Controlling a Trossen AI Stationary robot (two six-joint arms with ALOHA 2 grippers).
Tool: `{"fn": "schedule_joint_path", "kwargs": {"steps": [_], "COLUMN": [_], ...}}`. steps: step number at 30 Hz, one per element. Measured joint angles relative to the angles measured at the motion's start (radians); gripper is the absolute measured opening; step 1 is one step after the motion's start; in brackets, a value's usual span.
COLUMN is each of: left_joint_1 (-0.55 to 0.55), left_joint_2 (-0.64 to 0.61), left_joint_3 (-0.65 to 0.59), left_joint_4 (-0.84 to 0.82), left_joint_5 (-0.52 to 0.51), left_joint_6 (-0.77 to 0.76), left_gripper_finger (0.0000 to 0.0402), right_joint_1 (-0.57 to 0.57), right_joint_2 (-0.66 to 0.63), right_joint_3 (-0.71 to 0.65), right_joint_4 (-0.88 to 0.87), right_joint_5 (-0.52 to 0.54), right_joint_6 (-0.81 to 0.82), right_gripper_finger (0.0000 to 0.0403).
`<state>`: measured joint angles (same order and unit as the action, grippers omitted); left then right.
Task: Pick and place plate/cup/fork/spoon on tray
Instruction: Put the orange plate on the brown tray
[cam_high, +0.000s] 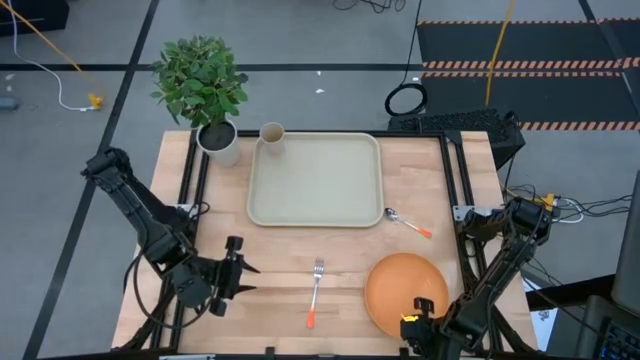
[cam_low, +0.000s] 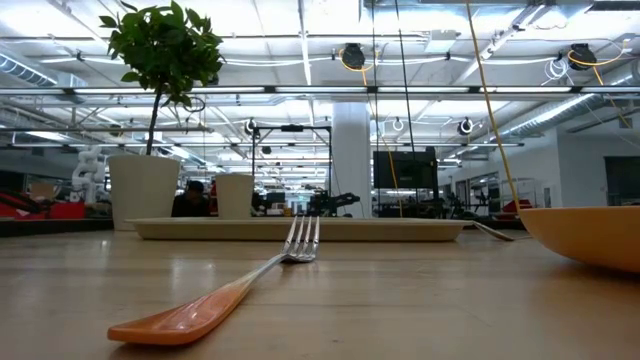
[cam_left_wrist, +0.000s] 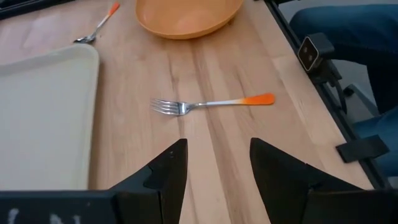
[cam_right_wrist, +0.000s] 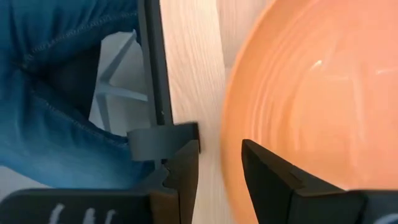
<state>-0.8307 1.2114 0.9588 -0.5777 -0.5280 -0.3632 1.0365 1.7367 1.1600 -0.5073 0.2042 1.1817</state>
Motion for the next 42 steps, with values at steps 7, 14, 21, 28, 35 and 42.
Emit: {"fn": "schedule_joint_path", "kwargs": {"steps": [7, 14, 21, 28, 35, 42], "left_joint_1": [0.000, 0.000, 0.000, 0.000, 0.000, 0.000], "left_joint_2": [0.000, 0.000, 0.000, 0.000, 0.000, 0.000], "left_joint_3": [0.000, 0.000, 0.000, 0.000, 0.000, 0.000], "left_joint_4": [0.000, 0.001, 0.004, 0.005, 0.005, 0.004], "left_joint_5": [0.000, -0.023, -0.047, -0.049, -0.049, -0.049], "left_joint_6": [0.002, 0.014, 0.019, 0.019, 0.019, 0.019], "left_gripper_finger": [0.0177, 0.0177, 0.0177, 0.0177, 0.0177, 0.0177], "right_joint_1": [-0.008, -0.025, -0.040, -0.070, -0.103, -0.142], "right_joint_2": [0.000, 0.000, -0.004, -0.011, -0.014, -0.014], "right_joint_3": [-0.067, -0.107, -0.127, -0.062, 0.112, 0.265], "right_joint_4": [0.079, 0.138, 0.144, 0.087, -0.116, -0.302], "right_joint_5": [0.004, 0.001, -0.029, -0.038, 0.038, 0.180], "right_joint_6": [-0.043, -0.051, -0.075, -0.127, -0.247, -0.413], "right_gripper_finger": [0.0116, 0.0097, 0.0018, 0.0007, 0.0000, 0.0001]}}
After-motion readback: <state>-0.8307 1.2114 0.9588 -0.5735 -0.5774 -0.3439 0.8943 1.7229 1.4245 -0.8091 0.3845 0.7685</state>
